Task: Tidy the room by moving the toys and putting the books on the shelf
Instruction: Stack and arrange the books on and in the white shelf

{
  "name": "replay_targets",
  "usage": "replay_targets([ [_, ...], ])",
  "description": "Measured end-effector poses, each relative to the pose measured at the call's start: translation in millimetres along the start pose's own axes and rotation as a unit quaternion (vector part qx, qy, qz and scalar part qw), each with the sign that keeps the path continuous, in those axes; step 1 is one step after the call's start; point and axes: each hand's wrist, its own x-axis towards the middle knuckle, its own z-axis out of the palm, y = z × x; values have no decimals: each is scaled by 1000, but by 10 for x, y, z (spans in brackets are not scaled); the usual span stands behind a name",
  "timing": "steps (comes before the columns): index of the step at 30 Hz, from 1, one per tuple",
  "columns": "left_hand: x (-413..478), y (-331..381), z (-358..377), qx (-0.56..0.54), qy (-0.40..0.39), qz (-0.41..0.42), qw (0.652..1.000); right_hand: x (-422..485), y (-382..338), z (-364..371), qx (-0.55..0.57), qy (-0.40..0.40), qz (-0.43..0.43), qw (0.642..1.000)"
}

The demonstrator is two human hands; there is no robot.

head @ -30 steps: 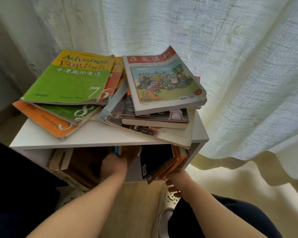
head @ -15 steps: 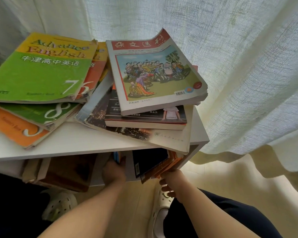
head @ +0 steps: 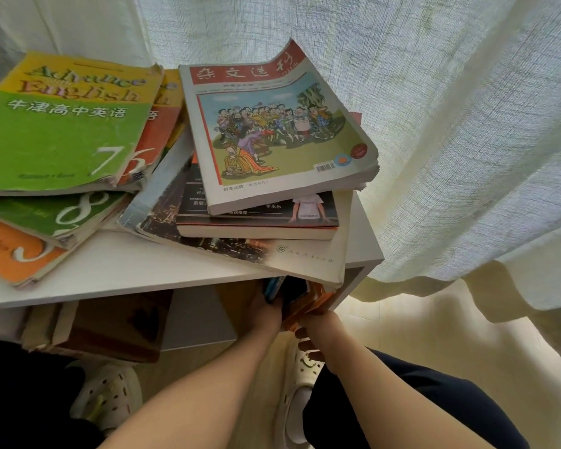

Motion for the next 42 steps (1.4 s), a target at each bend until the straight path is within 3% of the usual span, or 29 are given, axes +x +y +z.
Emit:
replay_targets([
  [13, -24, -250, -89, -63, -49, 83, 993, 64, 40, 34, 0, 55, -79, 995],
  [20, 61, -408, -110, 29, -157, 138, 978, 0, -11, 23, -35, 31, -60, 997],
  [26, 56, -345, -222, 134, -176, 167, 961, -109, -83, 32, -85, 14, -48, 995],
  [34, -199, -119, -428, 191, -147, 160, 957, -411, -145, 42, -133, 13, -72, 988],
  [42, -831, 168, -984, 225, -64, 247, 941, -1082, -238, 114, -99, 34, -168, 980],
])
